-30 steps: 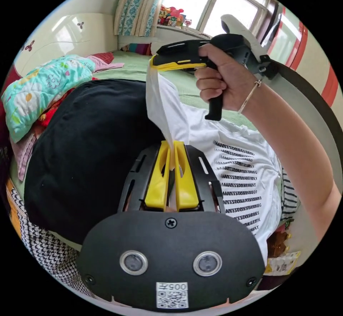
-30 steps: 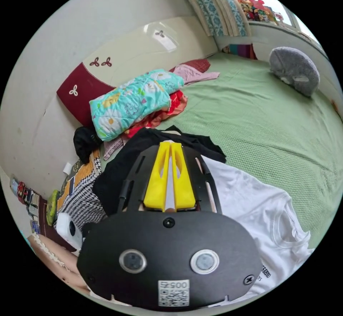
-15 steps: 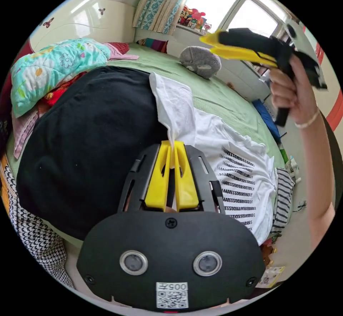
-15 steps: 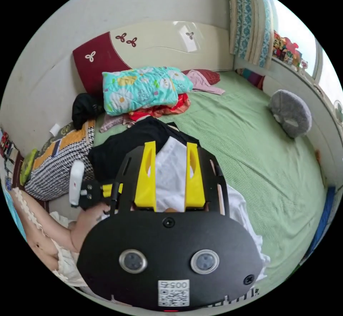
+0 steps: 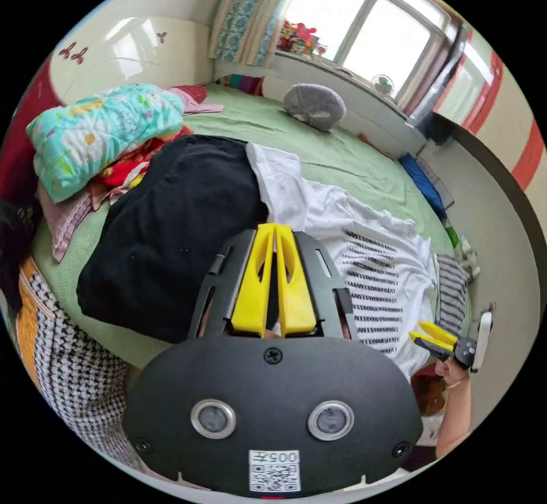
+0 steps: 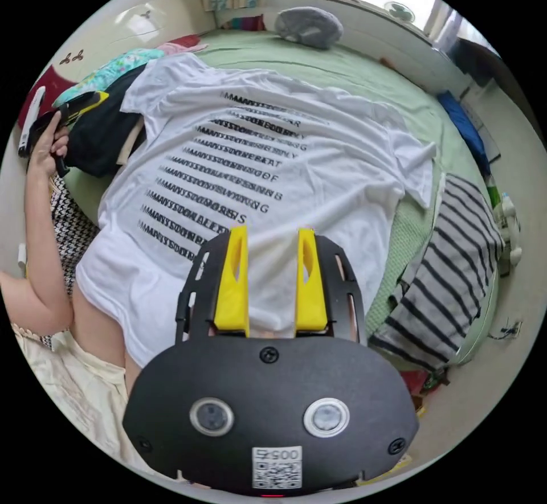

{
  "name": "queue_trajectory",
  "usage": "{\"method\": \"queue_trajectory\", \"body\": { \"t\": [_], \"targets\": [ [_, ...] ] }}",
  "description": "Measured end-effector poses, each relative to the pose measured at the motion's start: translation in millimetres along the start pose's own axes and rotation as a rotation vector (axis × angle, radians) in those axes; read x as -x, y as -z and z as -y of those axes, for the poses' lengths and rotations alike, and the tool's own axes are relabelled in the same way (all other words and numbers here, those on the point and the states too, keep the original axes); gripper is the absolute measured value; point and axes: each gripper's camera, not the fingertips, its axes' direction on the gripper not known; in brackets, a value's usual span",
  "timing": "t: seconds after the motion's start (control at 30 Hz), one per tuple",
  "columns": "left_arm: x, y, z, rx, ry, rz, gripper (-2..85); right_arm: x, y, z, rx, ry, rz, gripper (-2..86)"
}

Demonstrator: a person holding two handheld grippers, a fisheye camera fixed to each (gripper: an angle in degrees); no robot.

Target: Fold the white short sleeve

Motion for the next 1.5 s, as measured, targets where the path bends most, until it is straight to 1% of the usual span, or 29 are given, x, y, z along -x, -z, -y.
{"method": "queue_trajectory", "body": {
  "t": [0.03,0.1,0.17,0.23,0.3,0.37,0.4,0.43,0.5,0.57,0.67,0.87,0.97,1.13,1.3,1.5],
  "targets": [
    [-26.8,-5.4,-8.9,0.051,-0.100,-0.012,0.0,1.3,2.3,-6.4,-0.009,-0.021,-0.029,10.9],
    [-62.9,-16.9,-28.9,0.134,-0.223,0.004,0.1,2.7,5.8,-15.6,-0.024,-0.069,-0.064,10.9],
    [-93.7,-34.0,-53.8,0.221,-0.339,0.097,0.1,2.5,5.1,-26.6,-0.015,-0.129,-0.068,10.4],
    [-115.9,-62.7,-86.0,0.315,-0.431,0.246,0.1,0.6,-4.6,-43.7,0.031,-0.204,-0.102,9.1],
    [-119.1,-81.8,-104.1,0.385,-0.447,0.274,0.0,-1.9,-19.9,-57.2,0.128,-0.246,-0.165,8.4],
    [-113.7,-96.9,-117.0,0.443,-0.401,0.223,0.0,-4.1,-20.3,-73.3,0.083,-0.269,-0.129,8.1],
    [-110.1,-102.6,-122.7,0.459,-0.367,0.189,0.0,-9.2,-21.4,-81.4,0.099,-0.309,-0.095,7.7],
    [-108.7,-101.1,-126.9,0.417,-0.348,0.162,-0.1,-15.3,-23.4,-87.5,0.131,-0.351,-0.047,7.4],
    [-107.2,-103.6,-131.4,0.394,-0.312,0.128,-0.1,-21.7,-27.3,-94.2,0.154,-0.381,0.007,7.1],
    [-108.4,-109.5,-135.9,0.379,-0.289,0.102,-0.2,-22.5,-32.3,-97.5,0.145,-0.364,0.014,6.8],
    [-114.0,-114.8,-142.1,0.354,-0.276,0.090,-0.4,-17.5,-37.7,-96.5,0.165,-0.336,-0.016,6.5],
    [-122.7,-123.2,-143.2,0.375,-0.197,0.051,-0.4,-0.5,-47.9,-92.0,0.219,-0.311,-0.129,6.3],
    [-141.3,-127.0,-145.8,0.393,-0.221,0.110,-0.4,-1.5,-49.9,-93.8,0.230,-0.320,-0.122,6.3],
    [-189.2,-139.6,-153.5,0.429,-0.393,0.287,-0.4,-0.5,-53.2,-101.6,0.215,-0.327,-0.122,6.4],
    [-203.8,-142.3,-161.2,0.413,-0.365,0.313,-0.4,6.3,-58.3,-107.9,0.216,-0.298,-0.157,6.5],
    [-227.1,-148.0,-170.6,0.415,-0.431,0.377,-0.6,1.4,-62.4,-114.4,0.222,-0.302,-0.123,7.0]
  ]
}}
